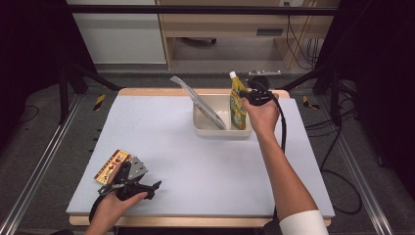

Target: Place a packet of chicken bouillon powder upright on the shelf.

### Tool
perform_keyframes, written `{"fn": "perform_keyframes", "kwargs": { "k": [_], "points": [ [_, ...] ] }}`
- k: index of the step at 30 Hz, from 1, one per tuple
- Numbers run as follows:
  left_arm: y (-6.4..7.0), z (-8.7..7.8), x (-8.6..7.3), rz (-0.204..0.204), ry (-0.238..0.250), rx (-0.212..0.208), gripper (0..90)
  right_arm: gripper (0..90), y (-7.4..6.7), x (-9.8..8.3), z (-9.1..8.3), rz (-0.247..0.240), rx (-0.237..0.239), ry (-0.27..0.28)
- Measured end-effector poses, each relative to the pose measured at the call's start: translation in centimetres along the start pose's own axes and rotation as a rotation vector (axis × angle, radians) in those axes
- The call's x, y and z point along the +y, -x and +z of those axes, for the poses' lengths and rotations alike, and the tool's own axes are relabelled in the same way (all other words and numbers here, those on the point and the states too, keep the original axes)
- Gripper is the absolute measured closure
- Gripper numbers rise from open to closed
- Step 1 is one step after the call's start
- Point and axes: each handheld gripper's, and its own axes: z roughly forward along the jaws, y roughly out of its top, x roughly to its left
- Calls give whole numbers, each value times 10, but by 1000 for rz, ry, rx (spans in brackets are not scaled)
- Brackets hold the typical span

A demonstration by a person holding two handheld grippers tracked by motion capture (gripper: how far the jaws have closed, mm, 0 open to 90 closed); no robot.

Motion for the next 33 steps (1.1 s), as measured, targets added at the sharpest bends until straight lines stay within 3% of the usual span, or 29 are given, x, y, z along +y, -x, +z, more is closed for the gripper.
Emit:
{"fn": "perform_keyframes", "kwargs": {
  "k": [5, 10, 18, 20, 27, 33],
  "points": [
    [-1, -1, 0, -1, -1, 3, 87, 880, -1, 3, 3, -6, 1, -10],
    [-3, -2, 0, 1, 4, 14, 86, 744, -2, 1, 1, -4, 26, -4],
    [-9, -5, -1, 3, 2, 43, 73, 593, -5, -8, -23, -56, 29, 42],
    [-11, -5, -2, -14, 14, 50, 71, 579, -5, -12, -31, -65, 36, 56],
    [-19, -10, -4, -13, 23, 67, 55, 501, -6, -41, -50, -116, 31, 82],
    [-21, -11, -4, -8, 25, 69, 49, 485, -4, -65, -59, -104, 33, 101]
  ]
}}
